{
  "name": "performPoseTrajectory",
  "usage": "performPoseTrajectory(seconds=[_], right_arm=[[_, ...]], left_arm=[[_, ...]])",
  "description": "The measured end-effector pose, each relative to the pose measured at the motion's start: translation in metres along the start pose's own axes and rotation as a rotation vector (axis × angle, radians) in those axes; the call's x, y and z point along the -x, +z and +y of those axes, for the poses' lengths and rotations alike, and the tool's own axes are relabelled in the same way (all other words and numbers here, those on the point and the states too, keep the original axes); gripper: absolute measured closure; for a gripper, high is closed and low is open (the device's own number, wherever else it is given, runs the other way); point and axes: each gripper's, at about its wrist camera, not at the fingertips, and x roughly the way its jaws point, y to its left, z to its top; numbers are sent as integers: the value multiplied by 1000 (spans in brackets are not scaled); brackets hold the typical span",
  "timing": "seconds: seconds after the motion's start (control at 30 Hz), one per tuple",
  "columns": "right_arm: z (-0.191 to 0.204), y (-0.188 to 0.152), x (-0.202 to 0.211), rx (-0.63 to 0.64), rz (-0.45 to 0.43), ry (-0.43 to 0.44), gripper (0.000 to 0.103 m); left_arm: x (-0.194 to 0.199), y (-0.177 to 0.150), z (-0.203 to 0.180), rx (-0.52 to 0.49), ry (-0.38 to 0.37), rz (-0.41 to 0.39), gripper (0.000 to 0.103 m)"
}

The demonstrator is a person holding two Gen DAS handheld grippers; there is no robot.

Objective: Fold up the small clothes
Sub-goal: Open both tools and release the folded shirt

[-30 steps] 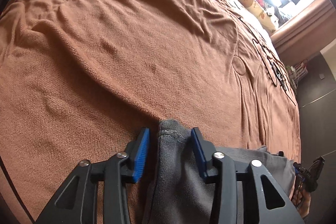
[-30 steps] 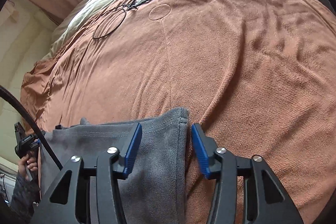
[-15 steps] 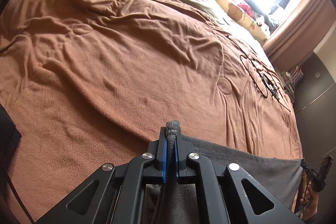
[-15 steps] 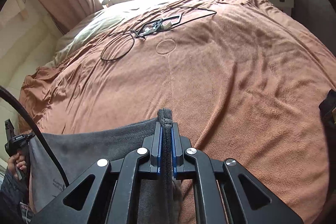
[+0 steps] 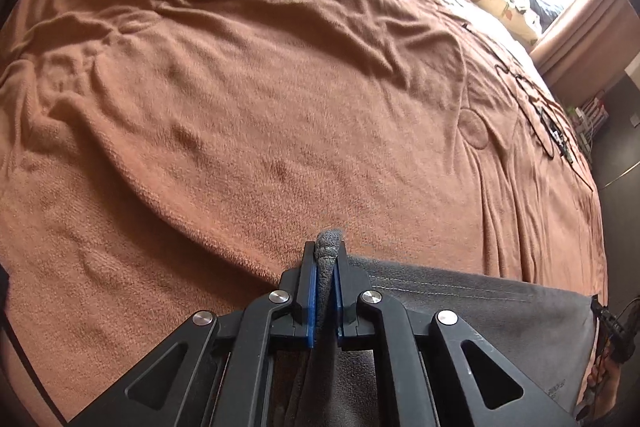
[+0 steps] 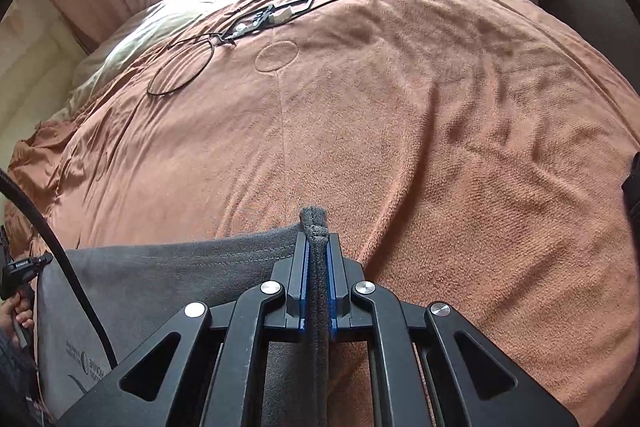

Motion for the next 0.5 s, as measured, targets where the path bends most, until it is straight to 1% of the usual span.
performPoseTrajectory(seconds=[0.03, 0.07, 0.1, 0.13, 0.2, 0.3, 0.4, 0.5], right_arm=[[1, 0, 1, -4, 8, 4, 95], [1, 1, 4, -3, 7, -3, 92], [0, 1, 9, 1, -4, -15, 80], [-1, 1, 15, 4, -19, -32, 57], [-3, 1, 32, 7, -65, -31, 36], [-4, -6, 55, 13, -82, 10, 36], [0, -19, 74, 49, -86, -15, 36], [3, -34, 90, 72, -70, -15, 36]], left_arm=[[2, 0, 1, 15, -8, 0, 95], [6, -1, 2, 18, -22, -5, 92], [11, -1, 1, 14, -29, -10, 86], [16, -2, 0, 9, -19, -13, 77], [27, -5, 2, 4, 0, -24, 68], [44, -13, 5, 3, -14, -32, 68], [59, -26, 6, -11, -12, -30, 68], [73, -42, 7, -18, -21, -24, 68]])
